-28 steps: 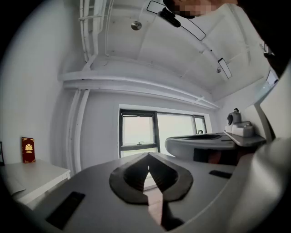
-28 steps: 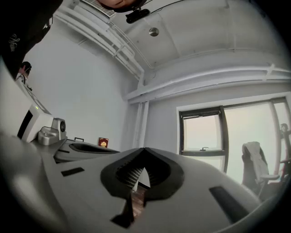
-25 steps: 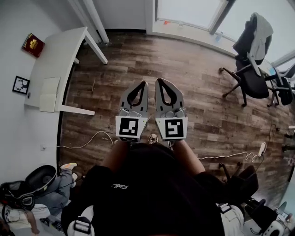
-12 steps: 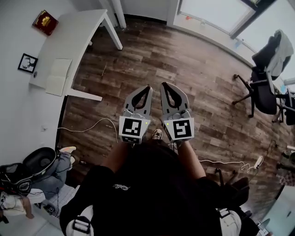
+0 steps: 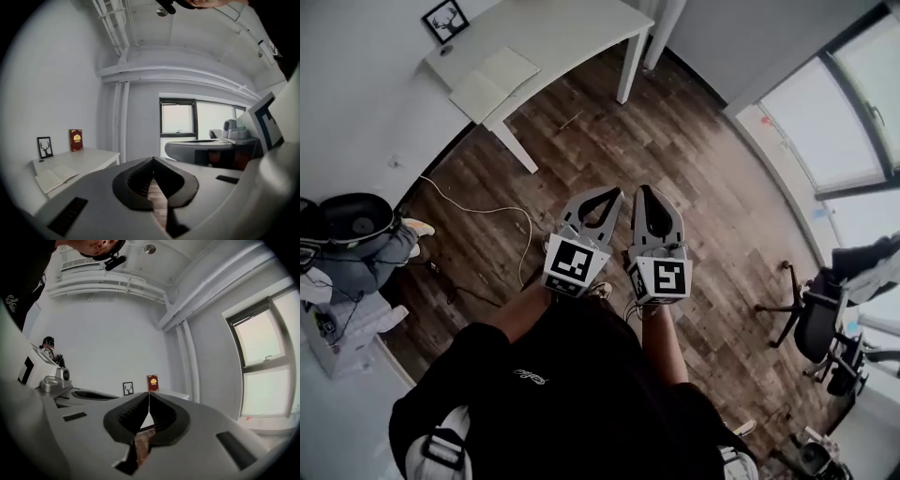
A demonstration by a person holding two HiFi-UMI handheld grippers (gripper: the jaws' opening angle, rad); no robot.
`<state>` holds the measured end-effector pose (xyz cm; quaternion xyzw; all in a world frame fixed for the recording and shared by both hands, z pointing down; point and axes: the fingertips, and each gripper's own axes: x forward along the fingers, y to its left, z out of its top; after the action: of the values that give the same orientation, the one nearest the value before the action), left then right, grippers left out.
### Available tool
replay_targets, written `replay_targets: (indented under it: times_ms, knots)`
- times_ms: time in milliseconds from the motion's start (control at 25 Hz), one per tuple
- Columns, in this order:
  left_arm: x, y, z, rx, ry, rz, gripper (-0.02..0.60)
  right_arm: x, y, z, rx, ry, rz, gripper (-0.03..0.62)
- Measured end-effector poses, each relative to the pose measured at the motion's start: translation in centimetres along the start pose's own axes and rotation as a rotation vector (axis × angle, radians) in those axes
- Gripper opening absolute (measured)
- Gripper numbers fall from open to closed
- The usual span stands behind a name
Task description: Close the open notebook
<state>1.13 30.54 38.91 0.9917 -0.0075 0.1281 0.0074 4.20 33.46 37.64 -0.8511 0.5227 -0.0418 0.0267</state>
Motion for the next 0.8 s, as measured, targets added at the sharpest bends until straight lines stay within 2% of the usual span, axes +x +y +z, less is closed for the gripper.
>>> replay_targets:
  times_ms: [120, 280, 400, 640, 800]
  knots:
    - [-1.7, 4.4, -0.5, -0.016, -0.016, 0.098, 0.003, 3.3, 3.8, -0.1, -0.017, -0.005, 0.078, 0.023]
    - [-3.2, 8.9, -1.4, -0.066, -0.007, 0.171, 0.003, 6.6, 7.3, -0.6, -0.038, 0.021, 0.112, 0.023]
    - [-3.8, 12.4, -1.2, -0.087, -0.049, 0.22, 0.003, 9.5, 9.5, -0.3, -0.059, 0.029, 0.173, 0.023]
    - [-5.7, 19.6, -1.0, -0.149, -0.108, 0.277, 0.003, 14.7, 14.3, 0.6, -0.14, 0.018, 0.208, 0.023]
    - [-7.6, 24.7, -0.6, -0.203, -0.177, 0.354, 0.003, 18.7, 18.3, 1.1, -0.213, 0.026, 0.288, 0.023]
